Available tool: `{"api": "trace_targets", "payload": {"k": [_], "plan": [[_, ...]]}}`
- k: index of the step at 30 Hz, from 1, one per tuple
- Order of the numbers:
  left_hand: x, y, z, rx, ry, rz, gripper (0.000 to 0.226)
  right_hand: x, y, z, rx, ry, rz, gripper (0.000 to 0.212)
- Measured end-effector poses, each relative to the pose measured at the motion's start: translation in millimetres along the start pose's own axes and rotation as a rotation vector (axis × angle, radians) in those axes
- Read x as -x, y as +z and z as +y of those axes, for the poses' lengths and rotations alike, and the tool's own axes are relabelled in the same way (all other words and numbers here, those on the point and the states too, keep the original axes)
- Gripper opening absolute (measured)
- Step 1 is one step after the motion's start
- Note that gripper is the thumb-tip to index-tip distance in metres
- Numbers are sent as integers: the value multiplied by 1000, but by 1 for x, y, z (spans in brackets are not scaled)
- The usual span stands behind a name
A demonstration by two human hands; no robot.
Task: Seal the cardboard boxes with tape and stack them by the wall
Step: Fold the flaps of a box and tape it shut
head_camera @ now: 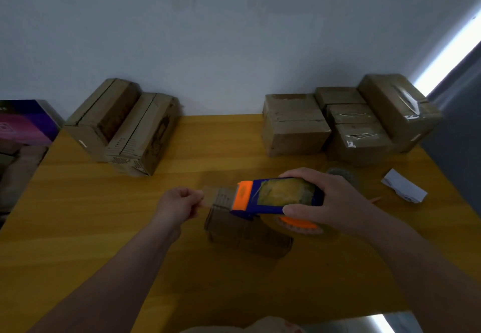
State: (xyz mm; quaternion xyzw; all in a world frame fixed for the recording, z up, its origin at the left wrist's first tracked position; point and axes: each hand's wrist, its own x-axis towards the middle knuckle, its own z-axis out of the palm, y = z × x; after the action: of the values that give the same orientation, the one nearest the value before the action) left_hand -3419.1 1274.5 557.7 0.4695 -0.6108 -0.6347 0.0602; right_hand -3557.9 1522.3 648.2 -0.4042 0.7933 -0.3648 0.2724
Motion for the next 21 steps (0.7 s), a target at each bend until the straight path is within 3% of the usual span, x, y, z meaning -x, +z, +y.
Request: {"api": "trace_targets", "payload": {"k": [7, 12, 19, 21], "plan": [[0, 3, -17, -16, 47, 72, 26, -9, 10, -4, 73, 1, -6, 57], [-6, 6, -30, -230, 152, 154, 28, -15, 16, -3, 146, -11, -14, 55], [-12, 22, -38, -602, 263, 72, 26, -16, 19, 0, 162, -36, 36, 63], [-15, 20, -40, -634, 218, 9, 23, -16, 19, 1, 170, -43, 46, 63]]}}
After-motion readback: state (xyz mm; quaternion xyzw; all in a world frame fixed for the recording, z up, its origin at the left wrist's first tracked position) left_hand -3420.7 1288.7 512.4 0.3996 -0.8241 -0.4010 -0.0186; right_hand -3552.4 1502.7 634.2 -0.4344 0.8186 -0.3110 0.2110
